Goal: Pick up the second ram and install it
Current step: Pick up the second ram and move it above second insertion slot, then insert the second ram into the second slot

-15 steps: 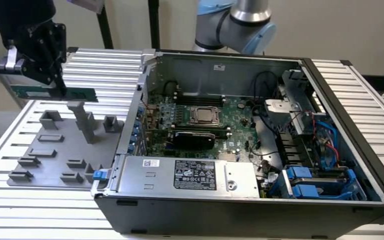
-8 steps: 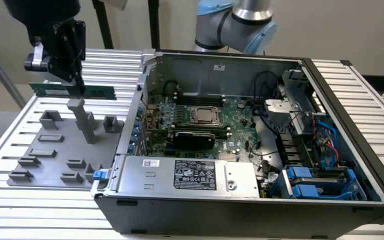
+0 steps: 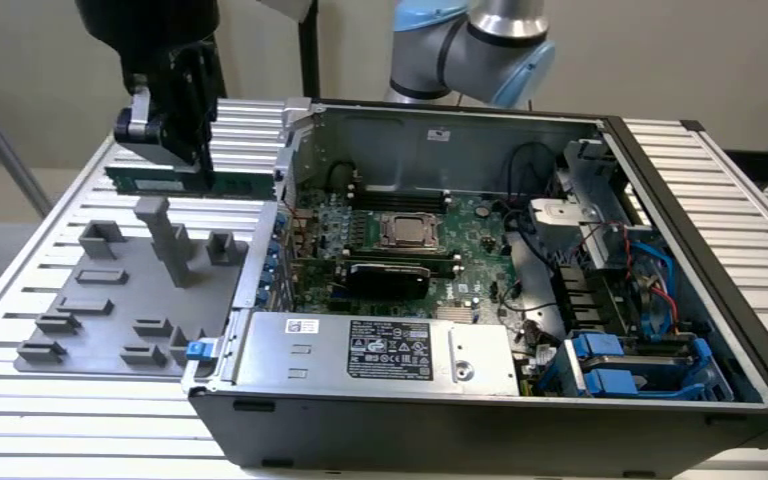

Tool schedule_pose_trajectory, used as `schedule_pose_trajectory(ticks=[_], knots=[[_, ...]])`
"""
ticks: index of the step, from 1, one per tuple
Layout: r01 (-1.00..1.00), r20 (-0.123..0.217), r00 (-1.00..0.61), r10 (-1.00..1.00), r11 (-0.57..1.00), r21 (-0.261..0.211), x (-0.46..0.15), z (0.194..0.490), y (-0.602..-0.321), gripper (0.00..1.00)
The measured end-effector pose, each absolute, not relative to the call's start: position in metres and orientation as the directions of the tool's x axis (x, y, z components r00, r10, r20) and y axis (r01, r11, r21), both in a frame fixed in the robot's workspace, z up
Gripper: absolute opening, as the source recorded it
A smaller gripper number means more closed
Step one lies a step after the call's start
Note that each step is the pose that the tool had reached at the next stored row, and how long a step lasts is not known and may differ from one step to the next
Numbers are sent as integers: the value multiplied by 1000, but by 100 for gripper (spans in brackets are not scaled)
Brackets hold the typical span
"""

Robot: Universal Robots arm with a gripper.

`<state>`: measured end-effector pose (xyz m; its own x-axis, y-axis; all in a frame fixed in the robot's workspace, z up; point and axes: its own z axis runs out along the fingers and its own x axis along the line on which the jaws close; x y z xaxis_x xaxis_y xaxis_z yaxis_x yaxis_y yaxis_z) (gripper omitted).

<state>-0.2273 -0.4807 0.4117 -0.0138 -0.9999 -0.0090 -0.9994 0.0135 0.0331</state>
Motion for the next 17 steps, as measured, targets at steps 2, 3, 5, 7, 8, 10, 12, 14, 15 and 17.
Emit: schedule_pose_trajectory(ticks=[2, 3, 5, 7, 8, 10, 12, 14, 15, 17], knots=[[-999, -9, -14, -1000, 13, 33, -218, 412, -481, 0], [-999, -9, -14, -1000, 13, 33, -214, 412, -480, 0], [-999, -9, -14, -1000, 13, 33, -204, 412, -480, 0], [-999, -9, -14, -1000, 13, 33, -195, 412, -480, 0], [-999, -9, -14, -1000, 13, 33, -191, 412, -480, 0], [-999, -9, -14, -1000, 13, 33, -182, 412, -479, 0], [-999, -9, -14, -1000, 13, 33, -172, 411, -478, 0], [-999, -9, -14, -1000, 13, 33, -163, 411, -477, 0], [-999, -9, -14, -1000, 13, 33, -159, 410, -477, 0], [-999, -9, -14, -1000, 13, 33, -150, 409, -475, 0]])
